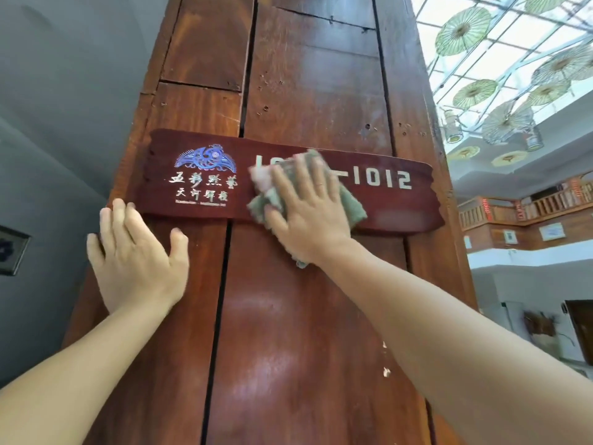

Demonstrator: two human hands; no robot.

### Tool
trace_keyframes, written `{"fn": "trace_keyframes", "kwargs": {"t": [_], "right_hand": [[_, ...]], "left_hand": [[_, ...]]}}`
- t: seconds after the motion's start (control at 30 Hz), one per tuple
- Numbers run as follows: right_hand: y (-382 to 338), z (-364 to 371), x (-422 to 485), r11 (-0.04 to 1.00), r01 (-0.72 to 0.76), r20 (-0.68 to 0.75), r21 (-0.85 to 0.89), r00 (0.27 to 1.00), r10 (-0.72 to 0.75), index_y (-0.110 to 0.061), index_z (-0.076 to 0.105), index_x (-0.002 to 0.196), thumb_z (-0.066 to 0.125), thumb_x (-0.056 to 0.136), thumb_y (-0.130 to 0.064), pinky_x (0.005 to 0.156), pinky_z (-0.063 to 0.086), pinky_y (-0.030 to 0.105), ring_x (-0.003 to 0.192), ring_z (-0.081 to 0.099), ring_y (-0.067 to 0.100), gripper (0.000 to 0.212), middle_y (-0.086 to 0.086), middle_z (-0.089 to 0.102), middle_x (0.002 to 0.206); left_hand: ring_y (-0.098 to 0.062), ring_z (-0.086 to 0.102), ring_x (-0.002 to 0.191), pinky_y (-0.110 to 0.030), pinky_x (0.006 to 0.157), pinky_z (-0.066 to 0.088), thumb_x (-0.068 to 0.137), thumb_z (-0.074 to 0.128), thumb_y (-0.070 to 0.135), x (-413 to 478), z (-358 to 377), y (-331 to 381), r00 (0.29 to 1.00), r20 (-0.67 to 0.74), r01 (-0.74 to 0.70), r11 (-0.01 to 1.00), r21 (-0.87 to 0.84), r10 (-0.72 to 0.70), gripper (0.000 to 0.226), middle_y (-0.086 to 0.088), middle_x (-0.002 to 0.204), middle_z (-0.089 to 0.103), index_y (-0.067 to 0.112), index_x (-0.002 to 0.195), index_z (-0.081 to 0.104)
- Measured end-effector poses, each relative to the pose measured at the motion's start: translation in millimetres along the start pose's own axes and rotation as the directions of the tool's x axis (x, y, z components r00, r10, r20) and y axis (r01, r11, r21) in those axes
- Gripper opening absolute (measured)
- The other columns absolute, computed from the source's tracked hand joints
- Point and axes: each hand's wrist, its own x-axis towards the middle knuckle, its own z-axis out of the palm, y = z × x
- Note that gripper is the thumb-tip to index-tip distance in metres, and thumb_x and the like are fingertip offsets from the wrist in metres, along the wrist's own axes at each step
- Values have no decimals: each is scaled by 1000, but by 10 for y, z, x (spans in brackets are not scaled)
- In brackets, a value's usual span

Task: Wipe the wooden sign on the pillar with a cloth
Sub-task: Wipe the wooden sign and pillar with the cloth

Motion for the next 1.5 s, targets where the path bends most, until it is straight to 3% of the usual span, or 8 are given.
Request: {"fn": "trace_keyframes", "kwargs": {"t": [0.17,0.33,0.53,0.73,0.9,1.03,1.17,1.5], "right_hand": [[780,-53,-237,887,427,87,-173,904,-418,-39,16,160,37,92,-60,126,5,52,158,1,29,73,4,11,172],[1635,-180,-282,957,-287,104,-48,951,291,-44,-3,159,14,92,-71,126,-6,47,155,-20,19,74,-2,-14,171],[1151,-141,46,448,-882,55,148,460,886,-20,7,163,16,91,-63,123,-3,55,155,-1,42,85,22,2,169],[524,-76,201,964,-262,-5,54,965,263,-38,11,161,19,91,-66,125,-6,52,157,-8,33,75,6,0,172],[871,-129,-84,954,283,39,-98,959,-280,-45,21,157,27,97,-61,127,8,49,158,6,28,63,0,18,171],[1443,-226,-214,976,-207,67,-74,975,212,-43,7,160,19,95,-68,125,8,56,157,-7,30,71,3,-3,172],[1626,-319,-476,675,-734,183,66,674,715,-19,10,162,18,97,-64,122,17,55,152,12,44,80,20,4,170],[1097,-549,-581,613,-790,192,11,603,774,0,55,132,49,96,-20,94,51,44,112,61,41,41,20,55,132]], "left_hand": [[-39,25,153,-62,120,20,90,40,48,11,52,-39,999,-51,-14,1000,-13,13,76,-26,161,35,-2,145,31],[-39,26,153,-61,120,21,90,39,48,6,62,-17,997,-78,-21,1000,2,21,74,-26,161,35,-2,144,31],[-41,29,151,-62,119,24,90,39,47,4,84,-36,995,-95,-30,999,21,32,73,-27,159,38,-3,143,31],[-40,28,152,-62,119,23,90,39,48,22,93,-70,995,-88,-42,999,12,43,75,-26,160,37,-2,145,31],[-39,26,152,-62,119,21,89,40,47,30,86,-85,997,-71,-38,999,-16,37,76,-25,161,35,-2,145,30],[-40,26,152,-60,119,21,91,37,50,30,78,-118,997,-40,-62,998,24,63,78,-26,161,34,-3,147,29],[-40,25,153,-60,119,22,93,34,54,42,61,-171,996,23,-82,994,68,81,81,-26,162,31,-5,148,29],[-33,10,158,-55,123,21,88,46,69,220,-255,-153,922,384,-113,984,138,52,104,-20,170,13,-3,157,16]]}}
